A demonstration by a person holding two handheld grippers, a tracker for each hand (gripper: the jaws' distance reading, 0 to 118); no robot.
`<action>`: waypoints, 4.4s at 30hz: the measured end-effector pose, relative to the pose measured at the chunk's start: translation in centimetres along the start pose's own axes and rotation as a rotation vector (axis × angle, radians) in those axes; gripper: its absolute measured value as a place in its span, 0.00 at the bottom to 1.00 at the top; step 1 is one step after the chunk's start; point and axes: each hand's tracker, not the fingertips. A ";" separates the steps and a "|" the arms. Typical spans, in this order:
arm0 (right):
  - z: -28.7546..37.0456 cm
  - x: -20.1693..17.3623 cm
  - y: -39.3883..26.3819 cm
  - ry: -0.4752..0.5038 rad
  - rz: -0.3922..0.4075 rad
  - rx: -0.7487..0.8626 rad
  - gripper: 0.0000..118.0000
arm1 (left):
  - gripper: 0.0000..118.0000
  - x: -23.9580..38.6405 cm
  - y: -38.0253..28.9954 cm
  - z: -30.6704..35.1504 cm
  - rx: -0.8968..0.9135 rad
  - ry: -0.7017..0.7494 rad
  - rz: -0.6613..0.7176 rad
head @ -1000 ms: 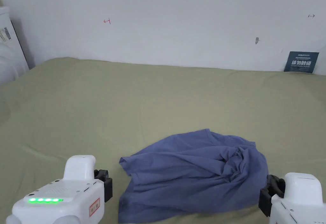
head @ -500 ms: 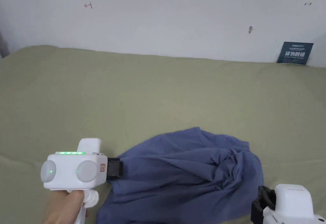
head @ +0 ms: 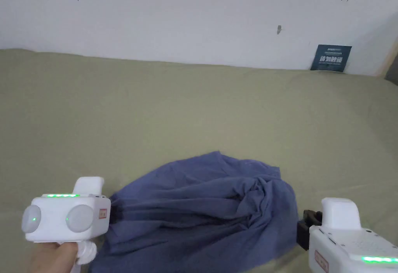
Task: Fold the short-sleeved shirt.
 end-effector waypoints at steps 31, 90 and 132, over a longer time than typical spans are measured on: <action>-3.2 2.9 8.8 0.057 0.070 -0.053 0.10 | 0.04 -2.3 1.7 10.9 0.187 -0.007 -0.022; -10.4 0.0 8.6 -0.039 0.213 -0.024 0.10 | 0.04 1.0 8.0 4.9 0.246 0.172 -0.138; 8.7 -4.9 -8.7 0.135 0.006 -0.035 0.05 | 0.00 -4.5 -15.8 13.9 0.093 0.040 0.036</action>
